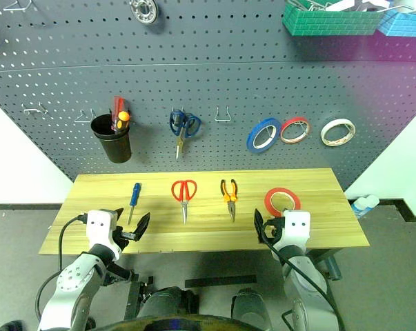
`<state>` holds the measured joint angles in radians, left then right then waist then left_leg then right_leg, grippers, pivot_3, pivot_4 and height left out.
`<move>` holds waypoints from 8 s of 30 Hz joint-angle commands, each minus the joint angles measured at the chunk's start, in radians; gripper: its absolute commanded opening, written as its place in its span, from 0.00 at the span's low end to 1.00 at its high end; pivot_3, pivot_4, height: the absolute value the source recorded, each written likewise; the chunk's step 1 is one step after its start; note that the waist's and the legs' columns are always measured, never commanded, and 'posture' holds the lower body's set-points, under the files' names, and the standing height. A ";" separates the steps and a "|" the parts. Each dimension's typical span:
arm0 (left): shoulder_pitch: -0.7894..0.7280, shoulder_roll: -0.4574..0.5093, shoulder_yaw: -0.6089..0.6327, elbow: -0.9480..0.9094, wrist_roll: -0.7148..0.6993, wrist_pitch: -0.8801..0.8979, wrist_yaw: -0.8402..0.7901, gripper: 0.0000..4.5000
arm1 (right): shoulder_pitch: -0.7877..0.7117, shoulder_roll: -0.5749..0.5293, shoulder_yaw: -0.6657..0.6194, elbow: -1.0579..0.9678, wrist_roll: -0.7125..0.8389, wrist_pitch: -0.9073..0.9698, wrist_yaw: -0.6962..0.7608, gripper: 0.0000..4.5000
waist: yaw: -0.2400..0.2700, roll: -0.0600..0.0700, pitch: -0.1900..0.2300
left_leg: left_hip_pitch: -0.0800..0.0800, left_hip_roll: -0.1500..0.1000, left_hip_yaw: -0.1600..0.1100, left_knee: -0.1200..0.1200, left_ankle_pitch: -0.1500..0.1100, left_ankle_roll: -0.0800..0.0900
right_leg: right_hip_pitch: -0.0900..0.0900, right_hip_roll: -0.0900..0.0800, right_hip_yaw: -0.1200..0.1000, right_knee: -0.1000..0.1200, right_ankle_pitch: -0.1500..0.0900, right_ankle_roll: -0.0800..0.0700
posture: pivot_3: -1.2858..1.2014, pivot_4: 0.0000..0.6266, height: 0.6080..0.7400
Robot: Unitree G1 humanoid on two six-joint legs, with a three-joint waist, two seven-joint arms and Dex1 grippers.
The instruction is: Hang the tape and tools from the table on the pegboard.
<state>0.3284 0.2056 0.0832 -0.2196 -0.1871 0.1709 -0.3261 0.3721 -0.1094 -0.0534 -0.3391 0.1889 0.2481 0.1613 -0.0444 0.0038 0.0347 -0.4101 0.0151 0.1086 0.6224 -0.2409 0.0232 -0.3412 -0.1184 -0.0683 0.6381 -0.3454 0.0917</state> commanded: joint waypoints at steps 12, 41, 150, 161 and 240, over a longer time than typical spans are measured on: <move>0.006 0.001 -0.004 -0.021 -0.006 -0.016 -0.008 0.99 | -0.001 -0.012 0.000 -0.050 -0.003 -0.007 0.004 1.00 | 0.000 0.000 0.000 | 0.000 0.000 0.000 0.000 0.000 0.000 | 0.000 0.000 0.000 0.000 0.000 0.000 | 0.48 0.00 1.00; -0.147 0.165 0.045 0.026 -0.174 0.018 -0.273 0.99 | 0.007 -0.004 0.015 -0.064 -0.003 0.002 0.004 1.00 | -0.004 0.000 -0.002 | 0.001 0.000 0.001 0.005 0.000 0.000 | 0.000 0.000 0.000 0.008 0.001 0.001 | 0.48 0.00 1.00; 0.090 0.459 0.161 0.083 -0.366 -0.046 -0.906 0.99 | 0.267 -0.036 0.121 -0.385 -0.011 0.141 -0.022 1.00 | -0.025 -0.009 -0.007 | 0.001 0.000 0.011 -0.008 0.002 -0.003 | -0.011 -0.001 0.011 0.008 -0.002 -0.004 | 0.48 0.00 1.00; 0.098 0.471 0.167 -0.148 -0.406 0.133 -0.754 0.99 | 0.394 -0.050 0.135 -0.526 0.000 0.189 -0.024 1.00 | -0.025 -0.010 -0.004 | 0.001 0.001 0.011 -0.008 0.002 -0.003 | -0.011 -0.001 0.011 0.008 -0.002 -0.004 | 0.48 0.06 1.00; 0.080 0.433 0.119 -0.344 -0.419 0.229 -0.537 0.99 | -0.368 -0.212 0.016 0.307 -0.072 0.274 0.083 1.00 | 0.000 -0.007 0.065 | 0.000 0.002 0.007 -0.006 0.003 -0.002 | -0.009 0.001 0.006 -0.003 0.010 0.002 | 0.50 0.12 1.00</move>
<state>0.4108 0.6420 0.2058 -0.5560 -0.6116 0.4286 -0.8503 0.0295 -0.3289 -0.0397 -0.0324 0.1281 0.5521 0.2428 -0.0448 -0.0032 0.0995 -0.4101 0.0173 0.1159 0.6167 -0.2377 0.0208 -0.3501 -0.1177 -0.0619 0.6351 -0.3351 0.0936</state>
